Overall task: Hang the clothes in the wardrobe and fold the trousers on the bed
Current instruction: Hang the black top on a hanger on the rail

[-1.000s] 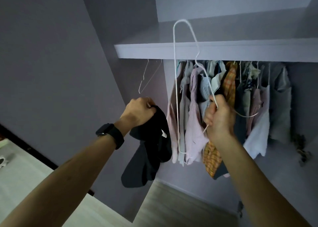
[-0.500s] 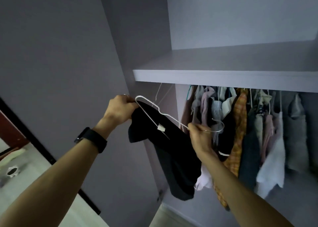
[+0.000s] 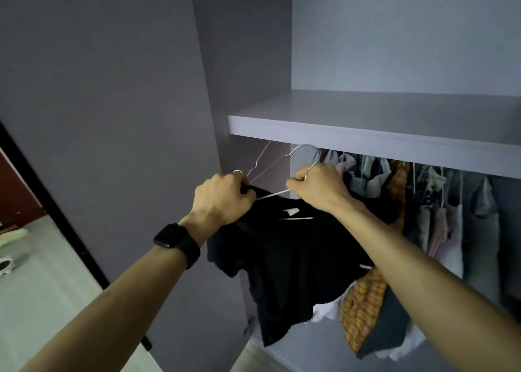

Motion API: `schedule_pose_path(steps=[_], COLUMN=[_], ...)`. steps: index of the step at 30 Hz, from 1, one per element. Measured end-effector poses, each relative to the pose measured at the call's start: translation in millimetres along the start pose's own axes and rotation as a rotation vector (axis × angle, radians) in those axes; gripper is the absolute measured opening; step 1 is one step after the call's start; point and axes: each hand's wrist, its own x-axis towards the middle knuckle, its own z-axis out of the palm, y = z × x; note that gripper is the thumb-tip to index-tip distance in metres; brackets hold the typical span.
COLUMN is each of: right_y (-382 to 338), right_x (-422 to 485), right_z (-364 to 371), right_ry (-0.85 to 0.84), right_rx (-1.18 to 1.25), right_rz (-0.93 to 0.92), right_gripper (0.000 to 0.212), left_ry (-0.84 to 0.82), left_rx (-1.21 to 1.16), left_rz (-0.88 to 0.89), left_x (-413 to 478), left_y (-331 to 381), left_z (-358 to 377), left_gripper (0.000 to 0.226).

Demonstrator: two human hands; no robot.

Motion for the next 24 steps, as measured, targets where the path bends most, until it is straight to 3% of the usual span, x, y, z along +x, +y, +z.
schedule_pose_path(steps=[2, 3, 6, 8, 11, 14, 16, 20, 24], right_y=[-8.8, -9.8, -7.2, -5.8, -11.8, -3.9, 17.9, 73.7, 75.7], right_x=[4.0, 5.4, 2.8, 0.4, -1.5, -17.1, -30.3, -56.4, -72.1], right_z=[0.7, 1.5, -1.8, -2.7, -4.1, -4.4, 3.5, 26.9, 54.4], right_ry=[-0.207, -0.232, -0.134, -0.086, -0.1, -0.105, -0.122, -0.299, -0.287], right_rx=[-0.089, -0.081, 0.035, 0.062, 0.142, 0.306, 0.449, 0.405, 0.425], right_rz=[-0.044, -0.051, -0.033, -0.054, -0.088, -0.103, -0.001, 0.23, 0.162], right_gripper=[0.034, 0.035, 0.047, 0.052, 0.051, 0.039, 0.026, 0.045, 0.048], left_ry=[-0.07, -0.119, -0.26, -0.218, -0.179, -0.165, -0.148, -0.097, -0.185], left_rx=[-0.075, -0.104, -0.249, -0.318, -0.262, -0.168, -0.102, -0.149, -0.124], left_rz=[-0.024, -0.029, 0.036, 0.097, 0.195, 0.19, 0.162, 0.08, 0.004], left_x=[1.8, 2.5, -2.7, -6.2, 2.3, 2.0, -4.2, -14.4, -7.4], left_y=[7.5, 7.2, 3.6, 4.8, 12.6, 14.4, 2.6, -18.7, -28.1], left_z=[0.0, 2.1, 14.2, 19.7, 16.3, 14.1, 21.6, 33.9, 39.6], left_gripper=[0.02, 0.02, 0.035, 0.047, 0.037, 0.024, 0.024, 0.021, 0.025])
